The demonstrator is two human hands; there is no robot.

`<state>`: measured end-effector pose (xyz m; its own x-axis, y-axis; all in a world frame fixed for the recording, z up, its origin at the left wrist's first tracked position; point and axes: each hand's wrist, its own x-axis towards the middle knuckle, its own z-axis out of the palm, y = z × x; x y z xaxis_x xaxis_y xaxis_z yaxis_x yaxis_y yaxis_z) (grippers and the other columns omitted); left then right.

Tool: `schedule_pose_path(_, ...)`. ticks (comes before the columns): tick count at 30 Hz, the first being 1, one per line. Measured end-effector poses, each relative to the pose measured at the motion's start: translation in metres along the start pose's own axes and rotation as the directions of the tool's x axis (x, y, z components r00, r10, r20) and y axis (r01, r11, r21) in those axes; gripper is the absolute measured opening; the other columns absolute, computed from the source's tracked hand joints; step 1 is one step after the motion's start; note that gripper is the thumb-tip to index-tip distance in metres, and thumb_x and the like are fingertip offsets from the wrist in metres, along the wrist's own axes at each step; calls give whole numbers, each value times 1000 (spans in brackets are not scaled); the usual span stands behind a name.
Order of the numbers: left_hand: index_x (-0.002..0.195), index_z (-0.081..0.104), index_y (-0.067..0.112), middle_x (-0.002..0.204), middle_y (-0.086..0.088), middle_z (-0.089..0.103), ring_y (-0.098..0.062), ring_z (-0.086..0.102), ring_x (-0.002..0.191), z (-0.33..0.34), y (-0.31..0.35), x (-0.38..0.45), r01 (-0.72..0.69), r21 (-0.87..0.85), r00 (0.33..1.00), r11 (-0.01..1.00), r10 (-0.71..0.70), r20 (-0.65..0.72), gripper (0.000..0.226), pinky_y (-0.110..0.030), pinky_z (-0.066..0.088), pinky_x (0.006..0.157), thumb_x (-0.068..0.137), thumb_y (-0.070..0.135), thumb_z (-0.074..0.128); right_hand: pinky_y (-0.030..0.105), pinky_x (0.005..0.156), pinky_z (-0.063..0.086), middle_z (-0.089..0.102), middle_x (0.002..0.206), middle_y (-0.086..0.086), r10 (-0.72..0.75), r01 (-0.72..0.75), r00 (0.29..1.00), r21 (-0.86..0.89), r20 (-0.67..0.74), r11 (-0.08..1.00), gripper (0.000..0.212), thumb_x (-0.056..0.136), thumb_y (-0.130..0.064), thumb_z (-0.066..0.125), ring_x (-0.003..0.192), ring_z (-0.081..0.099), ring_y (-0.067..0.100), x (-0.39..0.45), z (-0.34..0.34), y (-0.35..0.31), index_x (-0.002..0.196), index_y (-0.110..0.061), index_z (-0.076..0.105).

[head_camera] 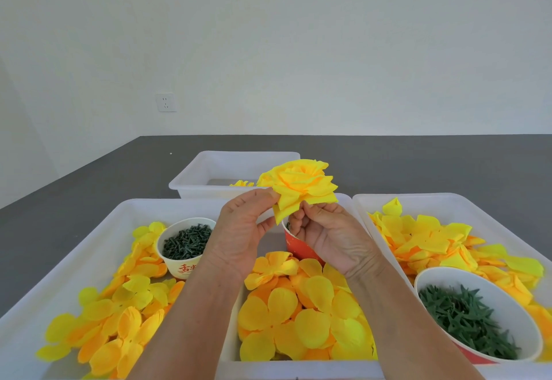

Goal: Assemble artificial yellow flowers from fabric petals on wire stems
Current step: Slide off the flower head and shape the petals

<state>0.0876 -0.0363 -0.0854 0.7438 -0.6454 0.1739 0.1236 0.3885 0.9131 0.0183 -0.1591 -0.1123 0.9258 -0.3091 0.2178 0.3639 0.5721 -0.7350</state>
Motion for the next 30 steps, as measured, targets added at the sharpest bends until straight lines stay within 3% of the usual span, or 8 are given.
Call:
schedule_pose_path(6, 75, 61, 10, 65, 2, 60, -8, 56, 63, 1, 3, 0, -24, -27, 999, 999, 23, -31, 17, -24, 47, 67, 88, 6, 52, 24, 57, 51, 56, 63, 9, 56, -55, 997, -36, 55, 998, 20, 76, -2, 50, 59, 55, 17, -3, 2, -1, 71, -5, 69)
schedule_pose_path(9, 73, 60, 9, 63, 0, 58, -9, 54, 59, 1, 3, 0, -21, -46, 1000, 999, 20, -23, 17, -23, 45, 63, 86, 4, 51, 24, 57, 51, 54, 63, 11, 80, -77, 992, -26, 94, 997, 5, 70, -5, 65, 60, 54, 18, -5, 5, -3, 73, -3, 68)
schedule_pose_path(11, 73, 60, 9, 64, -1, 58, -11, 54, 61, -1, 3, 0, -13, -39, 1000, 999, 12, -25, 16, -22, 45, 62, 86, 5, 51, 25, 59, 52, 56, 64, 11, 100, -99, 987, -9, 129, 995, 14, 64, -7, 76, 60, 56, 18, -5, 4, -3, 76, -2, 69)
schedule_pose_path(13, 74, 60, 10, 67, -2, 57, -11, 53, 64, -2, 2, 1, 3, -23, 1000, 1000, -3, -17, 16, -22, 45, 61, 87, 7, 51, 24, 60, 52, 57, 64, 9, 88, -86, 990, -19, 113, 996, 4, 73, -7, 68, 61, 56, 17, -5, 4, -2, 75, -4, 71)
schedule_pose_path(16, 74, 63, 11, 67, 0, 61, -11, 56, 67, -2, -1, 2, -4, 16, 1000, 1000, 4, -15, 17, -23, 47, 62, 88, 7, 53, 24, 59, 53, 61, 66, 7, 54, -54, 998, -3, 15, 999, 21, 77, -5, 53, 60, 59, 15, -2, -1, -2, 72, -8, 73)
schedule_pose_path(22, 72, 58, -9, 77, -18, 52, -25, 47, 77, 1, -3, -1, -89, 167, 996, 982, 90, 2, 17, -36, 43, 77, 83, 4, 59, 25, 54, 54, 63, 70, 9, 71, -59, 991, 105, -115, 993, 16, 59, -10, 68, 59, 59, 17, 1, 0, -2, 75, -5, 70)
schedule_pose_path(25, 71, 55, -8, 79, -21, 48, -27, 41, 78, 5, -2, -4, -72, 202, 997, 977, 66, 33, 20, -39, 36, 78, 71, 12, 58, 25, 53, 54, 64, 71, 10, 82, -59, 990, 196, -114, 979, 24, 58, -9, 74, 58, 60, 17, -1, 1, -3, 80, -3, 68)
schedule_pose_path(30, 83, 57, -19, 87, -16, 60, -23, 48, 83, 5, -4, -3, -90, 246, 995, 965, 100, -29, 20, -40, 40, 81, 87, 0, 54, 26, 52, 55, 70, 88, 17, 123, -108, 992, 286, -38, 952, 48, 37, -5, 88, 68, 67, 26, -4, 3, -8, 82, 0, 74)
